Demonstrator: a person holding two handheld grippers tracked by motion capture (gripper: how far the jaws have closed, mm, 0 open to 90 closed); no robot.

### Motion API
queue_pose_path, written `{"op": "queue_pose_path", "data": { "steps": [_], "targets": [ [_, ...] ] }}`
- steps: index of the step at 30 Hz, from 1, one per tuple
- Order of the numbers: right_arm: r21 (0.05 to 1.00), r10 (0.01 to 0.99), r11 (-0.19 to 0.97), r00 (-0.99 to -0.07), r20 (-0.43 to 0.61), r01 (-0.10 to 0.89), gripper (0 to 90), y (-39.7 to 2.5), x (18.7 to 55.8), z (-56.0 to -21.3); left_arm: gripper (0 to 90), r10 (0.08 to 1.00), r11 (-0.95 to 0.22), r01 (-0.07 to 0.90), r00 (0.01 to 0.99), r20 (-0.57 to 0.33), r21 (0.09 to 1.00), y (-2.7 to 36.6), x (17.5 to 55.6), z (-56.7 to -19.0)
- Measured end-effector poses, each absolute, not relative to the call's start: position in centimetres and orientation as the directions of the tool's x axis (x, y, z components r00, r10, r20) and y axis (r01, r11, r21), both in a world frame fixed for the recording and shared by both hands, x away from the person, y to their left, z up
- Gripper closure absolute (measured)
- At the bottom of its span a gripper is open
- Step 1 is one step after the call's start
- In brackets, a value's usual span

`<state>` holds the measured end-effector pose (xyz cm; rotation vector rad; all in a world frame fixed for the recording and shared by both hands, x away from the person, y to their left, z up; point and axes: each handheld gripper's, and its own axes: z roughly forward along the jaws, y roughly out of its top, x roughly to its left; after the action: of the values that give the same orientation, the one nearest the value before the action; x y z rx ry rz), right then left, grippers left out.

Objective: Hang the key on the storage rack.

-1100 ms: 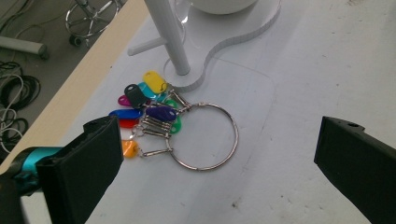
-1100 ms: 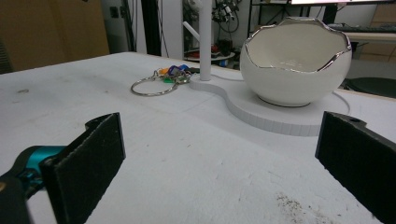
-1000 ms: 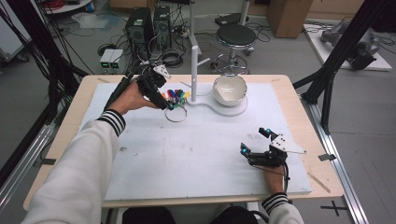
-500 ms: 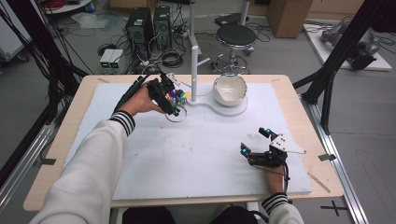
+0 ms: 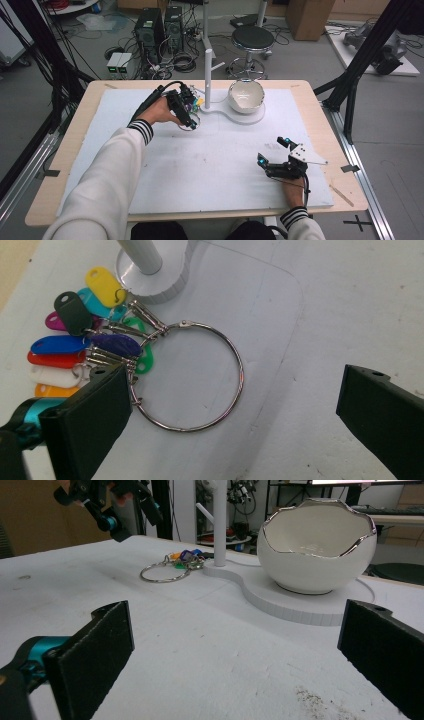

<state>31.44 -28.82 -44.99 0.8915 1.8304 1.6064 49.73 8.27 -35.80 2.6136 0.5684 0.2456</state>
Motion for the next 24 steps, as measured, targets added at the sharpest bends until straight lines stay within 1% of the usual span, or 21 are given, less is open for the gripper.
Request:
{"op": "queue_pose_path", "data": {
  "steps": [6,9,11,12,13,17,20,22,24],
  "targets": [
    [0.990,0.771,0.076,-0.636,0.017,0.119,0.9,-28.8,31.5,-45.0,2.1,0.431,-0.827,0.363,0.900,0.070,0.429,7.7,50.1,-36.9],
    [0.990,0.771,0.075,-0.636,0.019,0.120,0.9,-28.8,31.5,-45.0,4.0,0.425,-0.835,0.363,0.903,0.066,0.413,7.6,50.2,-37.2],
    [0.990,0.772,0.074,-0.635,0.020,0.121,0.9,-28.8,31.5,-45.0,4.2,0.437,-0.833,0.378,0.897,0.062,0.404,7.5,50.3,-37.5],
    [0.990,0.772,0.073,-0.635,0.021,0.122,0.9,-28.8,31.5,-45.0,5.6,0.438,-0.834,0.381,0.897,0.060,0.399,7.5,50.4,-37.6],
    [0.990,0.772,0.073,-0.635,0.021,0.122,0.9,-28.8,31.5,-45.0,9.2,0.438,-0.834,0.381,0.897,0.060,0.399,7.5,50.4,-37.6],
    [0.990,0.772,0.076,-0.636,0.018,0.120,0.9,-28.8,31.5,-45.0,12.7,0.431,-0.851,0.384,0.900,0.060,0.357,7.3,50.5,-38.2],
    [0.990,0.773,0.076,-0.634,0.019,0.122,0.9,-28.8,31.4,-45.0,18.2,0.427,-0.861,0.384,0.902,0.063,0.335,7.0,50.5,-38.5],
    [0.990,0.772,0.075,-0.635,0.020,0.122,0.9,-28.8,31.4,-45.0,23.3,0.427,-0.860,0.383,0.902,0.065,0.336,7.0,50.5,-38.6],
    [0.990,0.772,0.075,-0.635,0.019,0.121,0.9,-28.8,31.4,-45.0,24.6,0.431,-0.862,0.388,0.900,0.068,0.325,6.8,50.5,-38.8]
  ]
}}
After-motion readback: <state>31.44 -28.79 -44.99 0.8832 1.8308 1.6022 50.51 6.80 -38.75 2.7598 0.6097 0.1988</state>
